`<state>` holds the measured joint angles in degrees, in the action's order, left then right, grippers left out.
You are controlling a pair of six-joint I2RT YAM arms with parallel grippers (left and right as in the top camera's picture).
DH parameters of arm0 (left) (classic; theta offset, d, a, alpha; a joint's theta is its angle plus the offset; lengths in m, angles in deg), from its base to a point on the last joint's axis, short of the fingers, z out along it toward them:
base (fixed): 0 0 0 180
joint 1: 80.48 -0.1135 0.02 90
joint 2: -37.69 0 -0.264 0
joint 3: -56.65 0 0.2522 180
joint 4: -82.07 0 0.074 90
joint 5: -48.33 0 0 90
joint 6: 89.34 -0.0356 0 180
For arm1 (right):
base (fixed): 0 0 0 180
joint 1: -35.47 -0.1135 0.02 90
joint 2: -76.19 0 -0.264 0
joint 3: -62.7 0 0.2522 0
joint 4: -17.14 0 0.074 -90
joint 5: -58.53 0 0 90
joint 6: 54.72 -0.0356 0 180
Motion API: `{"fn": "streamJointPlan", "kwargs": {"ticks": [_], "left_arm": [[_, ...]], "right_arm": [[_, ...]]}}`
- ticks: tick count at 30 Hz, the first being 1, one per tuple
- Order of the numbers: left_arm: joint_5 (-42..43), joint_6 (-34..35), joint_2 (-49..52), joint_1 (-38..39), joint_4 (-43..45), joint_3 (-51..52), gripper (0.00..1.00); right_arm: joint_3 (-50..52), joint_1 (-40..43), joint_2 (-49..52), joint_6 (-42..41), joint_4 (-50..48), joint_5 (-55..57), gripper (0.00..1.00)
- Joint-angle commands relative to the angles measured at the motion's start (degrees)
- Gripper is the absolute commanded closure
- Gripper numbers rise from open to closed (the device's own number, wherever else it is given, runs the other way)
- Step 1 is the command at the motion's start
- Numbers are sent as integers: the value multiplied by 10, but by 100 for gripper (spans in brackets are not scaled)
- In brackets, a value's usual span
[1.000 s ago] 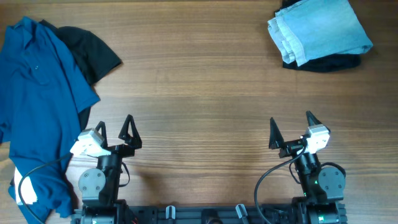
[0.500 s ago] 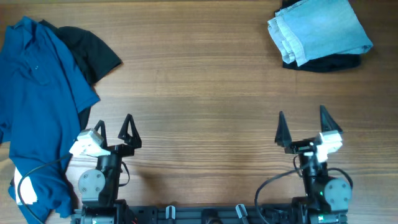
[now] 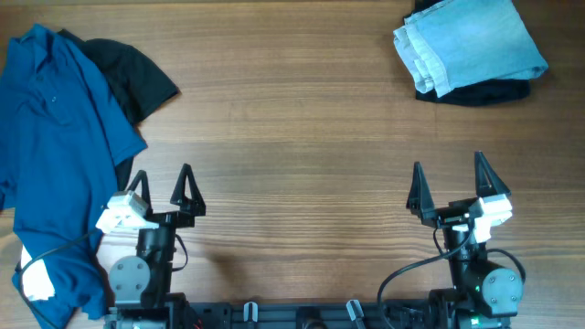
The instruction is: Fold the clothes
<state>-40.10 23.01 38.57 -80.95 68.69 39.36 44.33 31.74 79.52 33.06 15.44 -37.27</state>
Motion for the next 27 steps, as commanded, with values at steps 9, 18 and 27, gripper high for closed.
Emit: {"fn": "streamJointPlan", "kwargs": {"ticks": [9,18,27], "left_arm": [[-45,-72,198,2,-152,-287,0],[-41,-72,514,-3,-375,-586,0],[2,-93,808,-22,-549,-870,0]], "right_arm": [[-297,-2,314,85,87,-114,0],[-610,-2,604,85,368,-188,0],[-798,-2,805,104,594,-200,0]]}}
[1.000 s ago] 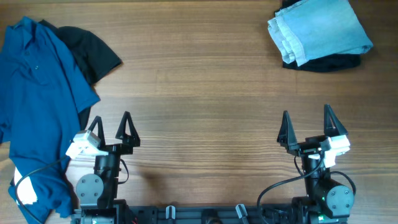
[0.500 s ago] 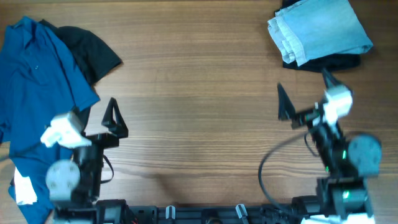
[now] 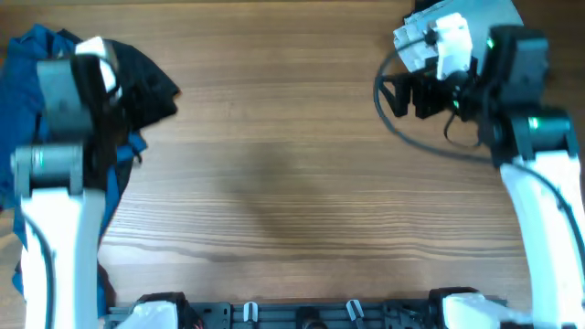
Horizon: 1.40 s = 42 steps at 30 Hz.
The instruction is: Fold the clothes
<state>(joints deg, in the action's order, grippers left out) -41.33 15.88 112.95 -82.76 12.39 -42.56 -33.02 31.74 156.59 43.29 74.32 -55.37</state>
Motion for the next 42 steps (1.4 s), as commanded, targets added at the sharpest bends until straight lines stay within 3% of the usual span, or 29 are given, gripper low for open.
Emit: {"fn": "streamJointPlan", "kwargs": {"ticks": [1,8,15,18,22,30,35,42], "left_arm": [[15,-31,78,-7,31,-50,0],[11,-43,184,-101,88,-50,0],[26,-43,318,-204,118,-50,9],[26,-46,359,-209,137,-50,11],[26,-44,410,-208,179,-50,24],[28,-23,455,-207,245,-50,39],[28,-23,479,-201,257,-50,60],[26,-11,497,-194,278,-50,60]], "right_arm": [[-25,-2,42,2,7,-19,0],[-24,-2,70,-25,35,-18,0],[-24,-2,76,-20,32,-18,6],[-24,-2,80,-20,27,-18,8],[-24,-2,85,-21,27,-18,12],[-24,-2,86,-21,27,-18,14],[-24,-2,87,-21,27,-18,15],[-24,-2,87,-22,29,-19,16]]}}
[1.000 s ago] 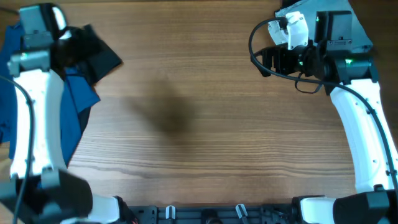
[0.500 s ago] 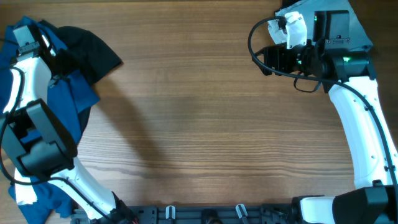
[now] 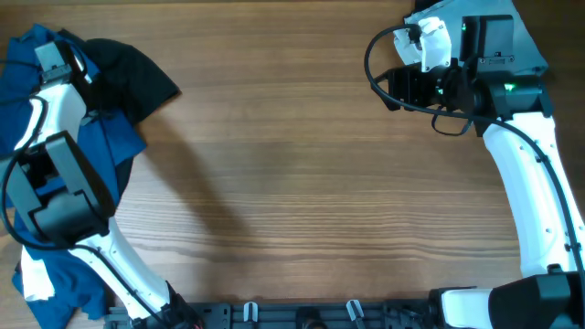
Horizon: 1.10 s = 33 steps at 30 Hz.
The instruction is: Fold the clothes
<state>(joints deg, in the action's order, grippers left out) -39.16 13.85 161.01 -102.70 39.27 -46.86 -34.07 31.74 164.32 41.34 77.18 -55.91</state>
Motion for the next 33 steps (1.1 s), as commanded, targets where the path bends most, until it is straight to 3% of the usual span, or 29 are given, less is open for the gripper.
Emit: {"fn": "streamJointPlan", "kwargs": {"ticks": [1,4,12,20,29,33], "left_arm": [[5,10,18,6,10,-7,59],[5,10,30,6,11,-7,59],[5,10,34,6,10,-7,96],[5,9,-33,6,-9,-7,96],[14,24,-251,12,-65,-7,96],[72,27,-341,45,-83,-7,96]], "right_arm": [[-13,-2,9,-2,0,-13,16],[-13,-2,9,-3,0,-13,16],[-13,-2,9,-3,-9,-13,16],[-13,-2,9,-2,-9,-13,16],[-13,-2,9,-3,-28,-13,15],[-13,-2,9,-28,-40,-13,15]]}}
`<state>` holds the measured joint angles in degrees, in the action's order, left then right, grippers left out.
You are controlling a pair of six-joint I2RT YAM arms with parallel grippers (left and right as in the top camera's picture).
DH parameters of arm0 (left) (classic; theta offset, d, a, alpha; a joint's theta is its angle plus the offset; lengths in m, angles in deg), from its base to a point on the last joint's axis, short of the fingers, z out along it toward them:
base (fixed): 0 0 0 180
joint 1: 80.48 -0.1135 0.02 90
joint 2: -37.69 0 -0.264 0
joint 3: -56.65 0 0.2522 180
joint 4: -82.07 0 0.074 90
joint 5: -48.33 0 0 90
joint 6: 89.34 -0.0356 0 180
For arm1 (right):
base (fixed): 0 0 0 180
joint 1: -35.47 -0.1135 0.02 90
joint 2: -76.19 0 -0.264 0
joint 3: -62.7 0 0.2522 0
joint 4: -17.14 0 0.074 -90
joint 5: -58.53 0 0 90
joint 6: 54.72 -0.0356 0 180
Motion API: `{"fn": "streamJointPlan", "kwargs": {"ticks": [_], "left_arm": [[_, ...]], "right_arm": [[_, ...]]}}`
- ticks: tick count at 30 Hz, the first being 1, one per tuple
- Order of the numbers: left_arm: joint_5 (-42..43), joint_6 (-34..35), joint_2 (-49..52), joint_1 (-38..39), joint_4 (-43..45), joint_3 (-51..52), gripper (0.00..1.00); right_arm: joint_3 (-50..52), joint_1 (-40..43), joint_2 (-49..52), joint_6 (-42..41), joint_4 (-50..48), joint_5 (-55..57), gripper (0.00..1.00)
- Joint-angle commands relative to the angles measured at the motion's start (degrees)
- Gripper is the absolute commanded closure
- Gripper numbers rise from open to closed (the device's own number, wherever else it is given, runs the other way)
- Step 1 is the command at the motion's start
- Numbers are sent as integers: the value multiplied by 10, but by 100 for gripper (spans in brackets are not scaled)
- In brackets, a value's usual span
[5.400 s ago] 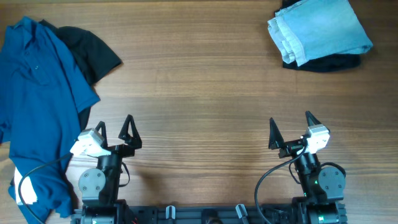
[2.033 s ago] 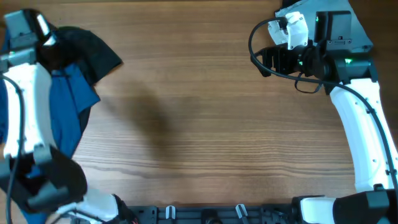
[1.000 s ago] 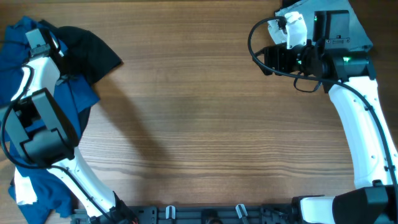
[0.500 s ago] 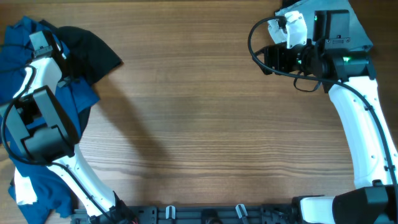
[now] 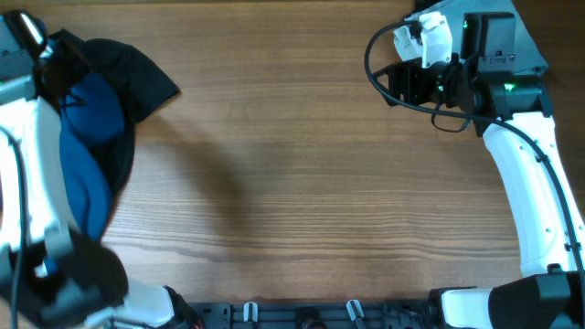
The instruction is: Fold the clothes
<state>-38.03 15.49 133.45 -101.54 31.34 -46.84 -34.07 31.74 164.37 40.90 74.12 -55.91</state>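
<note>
A blue shirt (image 5: pixel 90 137) hangs gathered into a narrow bunch at the far left, over the edge of a black garment (image 5: pixel 142 78) lying on the table. My left gripper (image 5: pixel 55 66) is at the top of that bunch and seems shut on the shirt, though its fingers are mostly hidden. My right gripper (image 5: pixel 402 84) hovers at the back right, by the left edge of a folded light-blue garment (image 5: pixel 528 50) that lies on a dark one. How its jaws stand does not show.
The wooden table (image 5: pixel 292 183) spreads between the two arms. My left arm (image 5: pixel 27 183) runs up the left edge and my right arm (image 5: pixel 530 183) up the right side. A cable (image 5: pixel 377 55) loops off the right wrist.
The blue shirt lay spread at the left; now it is drawn up into a narrow hanging bunch under my left gripper, which sits higher. The right arm has hardly moved.
Both grippers first rested open at the front edge, with the blue shirt spread flat at the left. Then both arms were at the back, left over the shirt, right by the folded stack. The left gripper then sat low on the shirt's top; now the shirt hangs bunched.
</note>
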Motion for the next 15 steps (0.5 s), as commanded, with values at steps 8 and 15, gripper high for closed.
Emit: {"fn": "streamJointPlan", "kwargs": {"ticks": [8,15], "left_arm": [[73,51,-174,149,33,-7,96],[73,153,-220,190,224,-7,96]], "right_arm": [[-13,1,7,-54,-12,-31,15],[-13,30,-7,-76,-10,-90,15]]}}
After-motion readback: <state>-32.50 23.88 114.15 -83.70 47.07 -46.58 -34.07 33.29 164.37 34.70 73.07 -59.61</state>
